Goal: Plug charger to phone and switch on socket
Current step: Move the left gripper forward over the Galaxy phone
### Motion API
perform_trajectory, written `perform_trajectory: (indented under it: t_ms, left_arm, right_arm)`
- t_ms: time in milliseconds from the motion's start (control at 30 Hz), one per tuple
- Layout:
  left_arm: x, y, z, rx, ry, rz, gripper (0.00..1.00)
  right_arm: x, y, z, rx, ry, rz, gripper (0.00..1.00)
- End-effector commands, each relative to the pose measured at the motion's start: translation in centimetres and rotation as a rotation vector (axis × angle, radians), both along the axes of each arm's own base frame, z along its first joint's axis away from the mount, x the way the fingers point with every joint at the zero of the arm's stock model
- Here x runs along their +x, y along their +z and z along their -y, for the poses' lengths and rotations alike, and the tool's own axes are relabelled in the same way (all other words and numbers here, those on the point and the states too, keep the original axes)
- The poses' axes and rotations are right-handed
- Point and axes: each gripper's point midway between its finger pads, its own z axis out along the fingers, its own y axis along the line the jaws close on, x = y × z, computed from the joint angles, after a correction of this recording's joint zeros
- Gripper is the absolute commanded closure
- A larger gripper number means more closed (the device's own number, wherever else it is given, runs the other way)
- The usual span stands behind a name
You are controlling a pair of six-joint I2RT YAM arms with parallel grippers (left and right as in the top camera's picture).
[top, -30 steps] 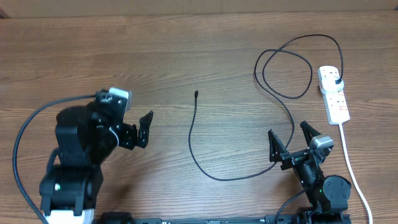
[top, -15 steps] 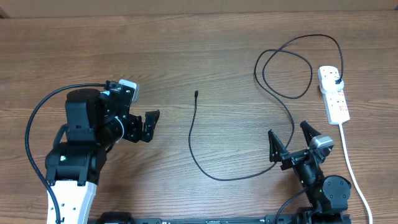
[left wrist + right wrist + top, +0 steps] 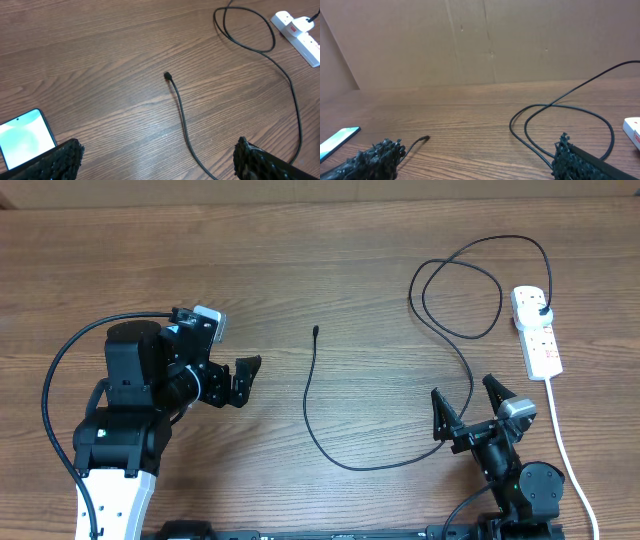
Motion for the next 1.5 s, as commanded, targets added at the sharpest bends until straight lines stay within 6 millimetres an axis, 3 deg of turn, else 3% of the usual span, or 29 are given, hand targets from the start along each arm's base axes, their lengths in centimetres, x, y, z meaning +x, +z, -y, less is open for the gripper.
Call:
perform_trajectory:
  t_ms: [0,433,933,1233,1467]
  left_arm:
    - [0.4,1.2,0.2,-0.034,0.006,0.015,0.00]
    - [0.9,3.9,0.1,-0.089,0.064,0.023,0.00]
    - [2.3,5.2,-0.3,-0.088,0.112,-0.060,0.02]
    - [3.2,5.5,-0.6,-0.057,0.133,-0.078,0.03]
    - [3.4,4.5,-0.6,0.037,0.181,-0.105,0.02]
  right_arm:
    - [0.0,-0.1,0.0,-0.001,0.001,0.009,0.00]
    - [0.0,-0.1,0.0,-0.001,0.000,0.008,0.00]
    - [0.0,-0.1,0.0,-0.001,0.001,0.009,0.00]
    - [0.0,-0.1,0.0,-0.001,0.000,0.008,0.00]
    - [0.0,-0.1,0.0,-0.001,0.000,0.008,0.00]
